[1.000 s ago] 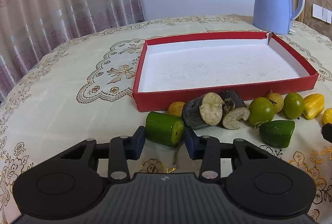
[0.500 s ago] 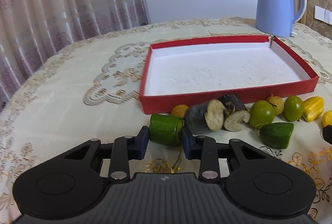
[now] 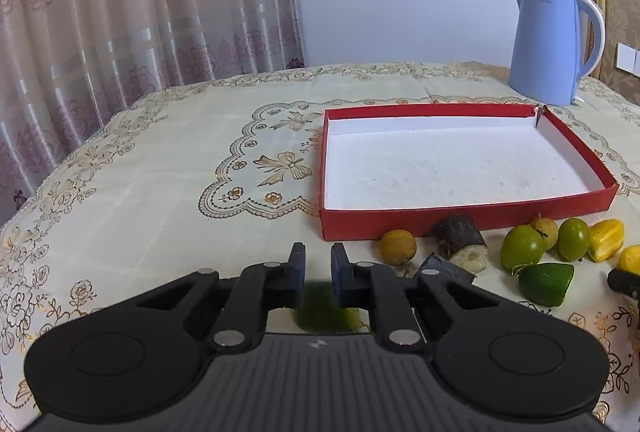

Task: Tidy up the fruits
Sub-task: 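Carry the cucumber chunk with the left gripper into the tray and release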

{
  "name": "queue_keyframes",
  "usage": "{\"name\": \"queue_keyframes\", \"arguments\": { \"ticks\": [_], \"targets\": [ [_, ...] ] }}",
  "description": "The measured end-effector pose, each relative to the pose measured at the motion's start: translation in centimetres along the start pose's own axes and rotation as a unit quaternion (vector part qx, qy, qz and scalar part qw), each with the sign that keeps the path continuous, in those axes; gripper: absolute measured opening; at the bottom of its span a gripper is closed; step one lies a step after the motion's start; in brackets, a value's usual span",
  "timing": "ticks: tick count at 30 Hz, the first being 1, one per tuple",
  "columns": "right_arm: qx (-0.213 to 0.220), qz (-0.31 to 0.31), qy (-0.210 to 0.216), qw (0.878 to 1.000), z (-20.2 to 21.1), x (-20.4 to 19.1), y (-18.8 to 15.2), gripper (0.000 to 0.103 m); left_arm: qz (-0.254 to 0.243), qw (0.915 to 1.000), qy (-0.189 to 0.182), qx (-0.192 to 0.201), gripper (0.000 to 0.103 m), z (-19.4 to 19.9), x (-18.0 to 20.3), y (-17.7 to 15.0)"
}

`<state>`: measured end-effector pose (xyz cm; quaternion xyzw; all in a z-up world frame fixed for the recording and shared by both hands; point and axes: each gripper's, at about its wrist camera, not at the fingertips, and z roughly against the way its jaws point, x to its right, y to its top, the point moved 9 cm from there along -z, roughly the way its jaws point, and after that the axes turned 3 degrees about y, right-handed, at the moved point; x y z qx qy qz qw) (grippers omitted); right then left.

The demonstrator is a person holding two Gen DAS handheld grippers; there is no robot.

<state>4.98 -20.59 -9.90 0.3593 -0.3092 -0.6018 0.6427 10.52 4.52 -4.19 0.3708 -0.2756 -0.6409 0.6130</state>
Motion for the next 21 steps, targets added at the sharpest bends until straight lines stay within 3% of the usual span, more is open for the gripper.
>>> {"name": "queue_keyframes", "arguments": {
  "ticks": [1,6,21],
  "targets": [
    [0.001,-0.001,-0.004,1.0,0.0,0.2,0.1,0.04,-0.001,1.0,0.001,0.001,0.013,0.0,-0.1,0.0],
    [0.004,-0.006,0.002,1.0,0.1,0.4,0.1,0.039,0.004,0.9995,-0.032,0.007,0.013,0.3,-0.2,-0.6],
    [0.035,-0.01,0.016,0.999,1.8,-0.3,1.3,0.039,-0.021,0.9975,-0.061,0.029,0.013,0.5,-1.0,-2.8]
  ]
}}
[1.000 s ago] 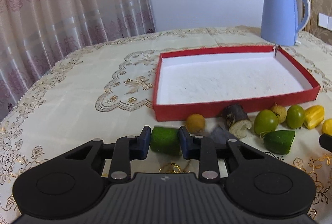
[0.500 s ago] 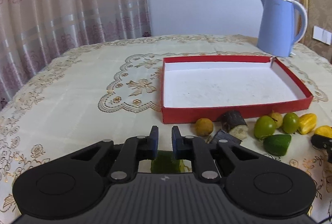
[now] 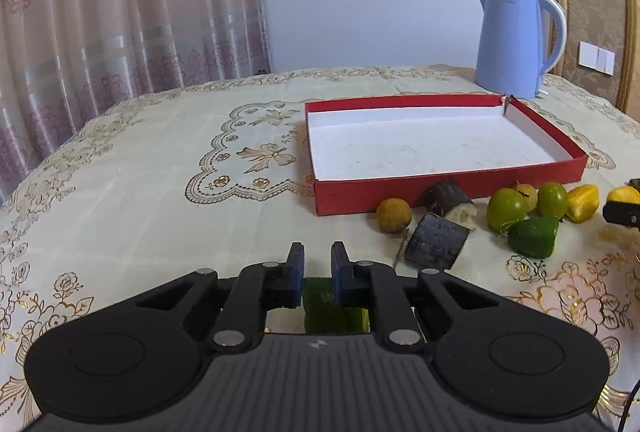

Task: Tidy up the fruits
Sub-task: 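Carry the cucumber chunk with the left gripper into the tray and release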

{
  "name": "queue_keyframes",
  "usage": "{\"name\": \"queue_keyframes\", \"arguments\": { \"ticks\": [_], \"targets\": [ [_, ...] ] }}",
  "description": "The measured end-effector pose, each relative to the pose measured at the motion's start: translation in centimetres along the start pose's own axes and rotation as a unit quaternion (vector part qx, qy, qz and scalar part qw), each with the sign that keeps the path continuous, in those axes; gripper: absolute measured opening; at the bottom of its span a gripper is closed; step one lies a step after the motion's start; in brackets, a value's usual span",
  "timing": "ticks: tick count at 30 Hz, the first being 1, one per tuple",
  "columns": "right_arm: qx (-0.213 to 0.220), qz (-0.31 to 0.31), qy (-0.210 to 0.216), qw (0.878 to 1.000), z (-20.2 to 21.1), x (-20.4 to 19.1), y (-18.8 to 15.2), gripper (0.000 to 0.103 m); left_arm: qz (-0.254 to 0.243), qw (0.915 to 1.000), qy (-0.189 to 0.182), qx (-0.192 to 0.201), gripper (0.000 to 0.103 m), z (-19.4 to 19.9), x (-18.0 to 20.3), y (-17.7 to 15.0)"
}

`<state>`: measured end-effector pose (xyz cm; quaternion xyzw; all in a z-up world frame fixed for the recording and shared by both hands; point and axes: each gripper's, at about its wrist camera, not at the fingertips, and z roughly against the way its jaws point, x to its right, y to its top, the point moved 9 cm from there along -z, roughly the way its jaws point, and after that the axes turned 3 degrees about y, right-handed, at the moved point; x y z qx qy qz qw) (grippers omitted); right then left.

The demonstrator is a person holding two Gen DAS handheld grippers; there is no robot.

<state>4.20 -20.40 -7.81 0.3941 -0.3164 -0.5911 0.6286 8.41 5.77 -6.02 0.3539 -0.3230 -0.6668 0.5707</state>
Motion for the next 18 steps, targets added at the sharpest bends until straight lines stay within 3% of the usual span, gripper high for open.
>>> {"name": "queue_keyframes", "arguments": {
  "ticks": [3,4,6,7,8,11,14,15,17,18],
  "targets": [
    [-0.002,-0.005,0.002,1.0,-0.2,0.1,-0.1,0.039,0.001,0.9999,-0.013,0.006,0.016,0.4,0.1,0.0],
    [-0.002,-0.007,0.003,1.0,-0.2,0.1,-0.1,0.039,0.005,0.9997,-0.022,0.006,0.023,0.6,0.1,0.0],
    [-0.002,-0.008,0.002,1.0,-0.2,0.2,-0.2,0.039,0.028,0.9977,-0.061,0.012,0.047,1.2,-0.1,0.1],
    [-0.001,-0.009,0.002,1.0,-0.2,0.2,-0.1,0.039,0.04,0.9961,-0.076,0.021,0.072,1.5,-0.3,0.2],
    [-0.001,-0.009,0.002,1.0,-0.2,0.2,-0.1,0.039,0.049,0.9948,-0.082,0.035,0.085,1.9,-0.6,0.5],
    [-0.002,-0.009,0.005,1.0,-0.3,0.2,-0.1,0.039,0.033,0.9943,-0.083,0.059,0.086,2.8,-0.6,1.0],
    [-0.002,-0.011,0.009,1.0,-0.5,0.0,-0.1,0.039,-0.012,0.9969,-0.062,0.047,0.085,2.4,0.3,0.5],
    [-0.002,-0.011,0.009,1.0,-0.5,0.0,-0.1,0.039,-0.027,0.9974,-0.054,0.039,0.08,2.0,0.7,0.1],
    [-0.003,-0.011,0.01,1.0,-0.6,-0.1,-0.1,0.039,-0.039,0.9983,-0.042,0.012,0.04,0.9,1.2,-0.9],
    [-0.002,-0.01,0.01,1.0,-0.6,-0.1,0.0,0.039,-0.037,0.9987,-0.033,-0.001,0.037,0.3,1.2,-1.4]
  ]
}}
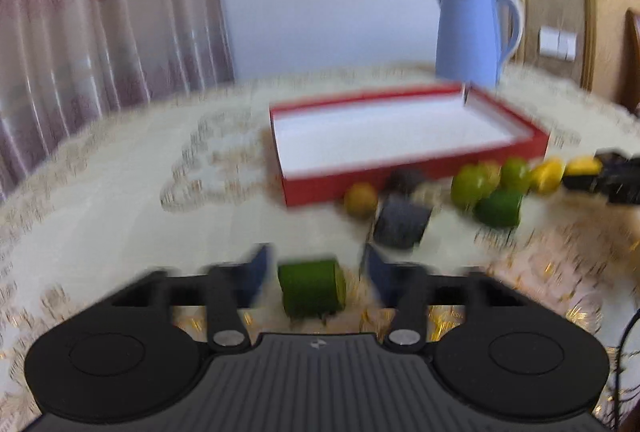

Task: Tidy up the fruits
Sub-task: 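Carry the cucumber chunk with the left gripper into the tray and release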

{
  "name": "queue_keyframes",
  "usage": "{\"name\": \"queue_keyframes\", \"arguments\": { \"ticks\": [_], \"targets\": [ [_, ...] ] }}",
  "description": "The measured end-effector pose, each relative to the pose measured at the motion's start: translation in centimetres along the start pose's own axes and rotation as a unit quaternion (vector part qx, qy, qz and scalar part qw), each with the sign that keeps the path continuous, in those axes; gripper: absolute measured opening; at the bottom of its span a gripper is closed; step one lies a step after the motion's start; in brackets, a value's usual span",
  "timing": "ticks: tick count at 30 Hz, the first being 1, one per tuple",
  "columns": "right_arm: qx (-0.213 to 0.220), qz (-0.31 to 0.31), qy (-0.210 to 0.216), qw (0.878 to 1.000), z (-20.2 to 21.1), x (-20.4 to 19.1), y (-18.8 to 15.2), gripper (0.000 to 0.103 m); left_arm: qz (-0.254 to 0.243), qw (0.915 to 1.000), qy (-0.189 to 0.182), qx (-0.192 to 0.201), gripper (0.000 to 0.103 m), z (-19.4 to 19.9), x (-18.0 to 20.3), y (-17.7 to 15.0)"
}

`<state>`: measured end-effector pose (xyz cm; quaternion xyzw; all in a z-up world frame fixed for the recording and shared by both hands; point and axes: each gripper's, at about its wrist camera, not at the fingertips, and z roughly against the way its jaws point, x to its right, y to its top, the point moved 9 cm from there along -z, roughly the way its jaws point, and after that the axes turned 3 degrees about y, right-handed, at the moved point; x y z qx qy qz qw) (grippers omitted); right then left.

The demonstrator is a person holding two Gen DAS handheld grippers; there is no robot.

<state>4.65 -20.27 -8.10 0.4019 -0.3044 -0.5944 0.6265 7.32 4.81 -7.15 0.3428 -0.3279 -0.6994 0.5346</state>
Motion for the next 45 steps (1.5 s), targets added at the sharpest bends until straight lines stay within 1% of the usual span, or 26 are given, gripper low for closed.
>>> {"name": "queue_keyframes", "arguments": {
  "ticks": [1,2,4,8,10,14,18,20,23,24,27,28,30,31,33,34,35,38,39,40,41,44,45],
  "targets": [
    [0.001,0.0,-0.001,1.0,0.0,-0.1,0.0,0.039,0.001,0.9999,0.008,-0.006,0.032,-0.4,-0.2,-0.3],
    [0.002,0.0,-0.001,1.0,0.1,-0.1,0.1,0.039,0.008,0.9999,0.002,-0.006,0.03,-0.5,-0.3,-0.4],
    [0.004,0.001,-0.002,1.0,0.3,-0.1,0.3,0.039,0.022,0.9997,-0.007,-0.005,0.029,-0.1,-0.5,-0.2],
    [0.015,-0.003,0.002,1.0,0.6,-0.1,0.9,0.039,0.013,0.9996,0.001,0.027,0.029,1.4,-0.7,1.2],
    [0.02,-0.003,0.007,1.0,0.8,-0.3,1.3,0.039,0.012,0.999,-0.008,0.042,0.029,2.0,-0.6,2.4],
    [0.029,-0.003,0.016,0.999,1.1,-0.7,1.8,0.039,0.001,0.9977,-0.011,0.067,0.029,2.4,0.3,5.5],
    [0.032,-0.009,0.021,0.999,1.0,-0.7,1.9,0.039,-0.004,0.9963,-0.025,0.082,0.029,0.5,1.7,9.7],
    [0.033,-0.011,0.022,0.999,1.0,-0.6,1.9,0.039,-0.008,0.9969,-0.027,0.074,0.03,-1.7,2.4,11.5],
    [0.034,-0.015,0.022,0.999,1.1,-0.4,1.8,0.039,0.003,0.9984,-0.038,0.041,0.029,-6.2,3.5,13.5],
    [0.033,-0.016,0.022,0.999,1.1,-0.3,1.7,0.039,0.006,0.999,-0.033,0.03,0.029,-8.0,3.8,14.0],
    [0.031,-0.021,0.022,0.999,1.0,0.1,1.6,0.039,0.0,0.9999,-0.009,0.01,0.03,-12.0,4.6,14.9],
    [0.031,-0.022,0.022,0.999,1.0,0.2,1.7,0.039,-0.004,1.0,-0.008,0.002,0.03,-13.0,4.9,15.0],
    [0.031,-0.023,0.022,0.999,1.0,0.3,1.8,0.039,0.0,0.9995,-0.011,-0.029,0.031,-14.6,5.1,14.6],
    [0.033,-0.022,0.023,0.999,1.0,0.4,1.8,0.039,0.009,0.9991,-0.011,-0.039,0.033,-14.8,5.0,14.4],
    [0.035,-0.022,0.025,0.999,1.0,0.5,1.9,0.039,0.029,0.9989,-0.003,-0.037,0.055,-14.1,4.1,14.0],
    [0.035,-0.023,0.026,0.999,1.0,0.5,1.9,0.039,0.038,0.9988,0.011,-0.029,0.075,-13.3,3.5,13.9],
    [0.036,-0.024,0.027,0.999,1.0,0.5,2.0,0.039,0.049,0.9982,0.03,-0.017,0.085,-12.2,2.6,13.7],
    [0.034,-0.029,0.033,0.998,0.6,0.5,1.8,0.039,0.076,0.9925,0.092,0.023,0.091,-7.6,-0.2,12.3],
    [0.032,-0.032,0.036,0.998,0.4,0.5,1.7,0.039,0.084,0.9903,0.108,0.027,0.092,-6.5,-0.9,11.6],
    [0.031,-0.035,0.04,0.998,0.2,0.5,1.8,0.039,0.099,0.9868,0.124,0.032,0.097,-5.2,-1.9,10.7],
    [0.031,-0.037,0.043,0.998,0.0,0.3,1.8,0.039,0.113,0.9837,0.135,0.034,0.099,-4.3,-2.5,9.8],
    [0.037,-0.033,0.049,0.998,-0.2,-0.4,2.3,0.039,0.142,0.9761,0.16,0.039,0.099,-2.0,-3.9,7.0],
    [0.039,-0.03,0.052,0.997,-0.2,-0.8,2.5,0.039,0.153,0.972,0.174,0.039,0.099,-1.5,-4.3,6.0]
  ]
}}
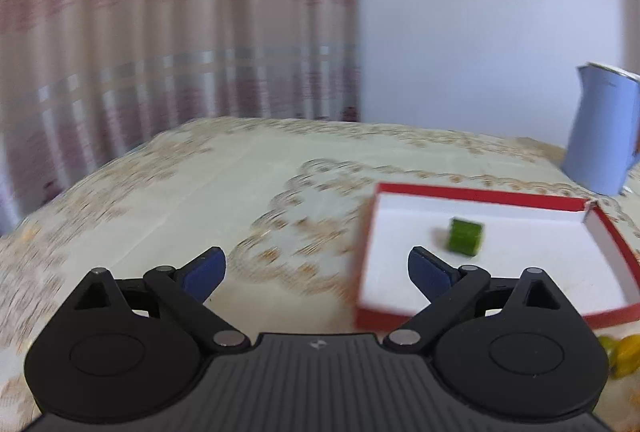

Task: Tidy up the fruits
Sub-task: 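Carry the cucumber chunk with the left gripper into the tray and release, then lower the yellow pepper piece into the tray and open the right gripper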

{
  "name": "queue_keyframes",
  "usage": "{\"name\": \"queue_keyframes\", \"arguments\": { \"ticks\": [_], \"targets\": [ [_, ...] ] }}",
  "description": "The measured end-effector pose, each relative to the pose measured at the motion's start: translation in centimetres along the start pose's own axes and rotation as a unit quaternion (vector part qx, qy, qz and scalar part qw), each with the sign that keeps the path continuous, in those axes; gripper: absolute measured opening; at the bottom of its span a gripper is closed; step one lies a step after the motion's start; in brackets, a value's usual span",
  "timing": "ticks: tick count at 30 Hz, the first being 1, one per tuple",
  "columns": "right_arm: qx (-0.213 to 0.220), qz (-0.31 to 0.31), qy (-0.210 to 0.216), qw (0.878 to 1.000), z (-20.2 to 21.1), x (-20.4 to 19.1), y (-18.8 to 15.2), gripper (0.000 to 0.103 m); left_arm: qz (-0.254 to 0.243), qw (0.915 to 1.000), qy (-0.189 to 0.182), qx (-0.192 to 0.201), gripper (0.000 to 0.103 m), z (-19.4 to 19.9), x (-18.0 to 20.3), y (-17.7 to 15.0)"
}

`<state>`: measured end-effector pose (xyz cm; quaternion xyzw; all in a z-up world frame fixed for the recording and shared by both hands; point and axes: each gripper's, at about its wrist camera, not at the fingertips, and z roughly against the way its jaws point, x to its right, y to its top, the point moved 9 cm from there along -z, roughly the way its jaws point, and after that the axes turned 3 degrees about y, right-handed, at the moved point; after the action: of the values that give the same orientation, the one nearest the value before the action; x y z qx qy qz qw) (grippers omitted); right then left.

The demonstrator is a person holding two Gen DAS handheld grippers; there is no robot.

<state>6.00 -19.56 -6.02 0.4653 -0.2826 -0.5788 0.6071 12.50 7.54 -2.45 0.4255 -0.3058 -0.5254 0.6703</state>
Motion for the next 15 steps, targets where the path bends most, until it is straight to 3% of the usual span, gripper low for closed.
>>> {"name": "queue_keyframes", "arguments": {
  "ticks": [8,15],
  "targets": [
    [0.005,0.016,0.005,1.0,-0.2,-1.6,0.8,0.039,0.017,0.9993,0.033,-0.007,0.099,-1.3,-1.0,-2.9],
    [0.003,0.022,0.0,1.0,-1.2,-1.6,1.4,0.039,0.035,0.9992,0.021,-0.004,0.099,-1.3,-1.4,-3.9]
  ]
}}
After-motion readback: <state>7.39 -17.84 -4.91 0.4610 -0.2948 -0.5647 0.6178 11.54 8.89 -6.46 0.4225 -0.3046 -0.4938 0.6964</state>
